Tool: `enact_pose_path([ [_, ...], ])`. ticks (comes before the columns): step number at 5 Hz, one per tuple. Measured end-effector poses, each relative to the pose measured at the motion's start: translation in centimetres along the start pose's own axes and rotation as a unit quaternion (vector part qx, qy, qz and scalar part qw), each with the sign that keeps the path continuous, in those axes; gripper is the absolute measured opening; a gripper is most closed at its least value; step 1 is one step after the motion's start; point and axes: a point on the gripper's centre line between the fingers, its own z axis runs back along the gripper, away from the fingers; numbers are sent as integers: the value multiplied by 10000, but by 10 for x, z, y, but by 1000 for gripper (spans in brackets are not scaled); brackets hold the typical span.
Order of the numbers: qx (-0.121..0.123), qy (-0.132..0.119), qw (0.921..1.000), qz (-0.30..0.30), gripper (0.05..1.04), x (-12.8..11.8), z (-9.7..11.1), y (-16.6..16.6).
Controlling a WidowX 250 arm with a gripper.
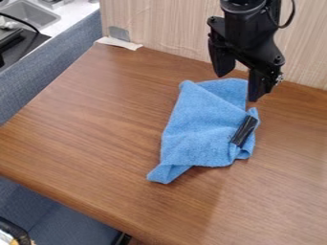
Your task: Move the cloth from right to left edge of the table
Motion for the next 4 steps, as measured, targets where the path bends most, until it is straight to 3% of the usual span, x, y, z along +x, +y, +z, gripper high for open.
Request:
enact_pose_path([
  [1, -33, 150, 9999, 37, 1001, -4, -10, -1],
  [4, 376, 940, 9930, 601, 1000, -22, -69, 37],
])
